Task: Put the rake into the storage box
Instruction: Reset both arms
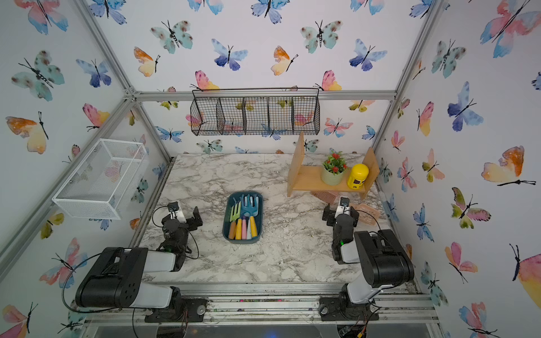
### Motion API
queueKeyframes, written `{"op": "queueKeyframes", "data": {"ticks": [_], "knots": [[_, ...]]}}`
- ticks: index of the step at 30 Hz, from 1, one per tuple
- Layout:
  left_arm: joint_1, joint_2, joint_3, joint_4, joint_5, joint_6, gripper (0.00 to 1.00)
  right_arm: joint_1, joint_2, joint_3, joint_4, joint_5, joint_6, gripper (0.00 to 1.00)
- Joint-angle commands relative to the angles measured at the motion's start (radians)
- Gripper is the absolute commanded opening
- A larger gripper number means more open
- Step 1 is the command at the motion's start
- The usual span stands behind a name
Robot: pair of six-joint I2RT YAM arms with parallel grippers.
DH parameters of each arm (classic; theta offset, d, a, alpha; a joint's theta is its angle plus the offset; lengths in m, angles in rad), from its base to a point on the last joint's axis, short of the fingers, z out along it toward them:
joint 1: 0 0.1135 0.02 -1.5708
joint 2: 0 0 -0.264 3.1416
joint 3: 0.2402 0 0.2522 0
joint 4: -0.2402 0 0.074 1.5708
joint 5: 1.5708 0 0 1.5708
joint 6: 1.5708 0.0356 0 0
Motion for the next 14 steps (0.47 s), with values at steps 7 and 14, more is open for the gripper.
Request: {"op": "queueKeyframes", "data": {"ticks": [7, 14], "knots": [[-0.001, -0.012, 0.015, -0.002, 0.018, 0.006, 0.99, -0.002, -0.004, 0.004, 0.024, -0.014, -0.006, 0.99], [0.001, -0.016, 0.011, -0.004, 0.023, 0.007, 0.99, -0.002, -0.006, 0.004, 0.022, -0.016, -0.006, 0.99]]}}
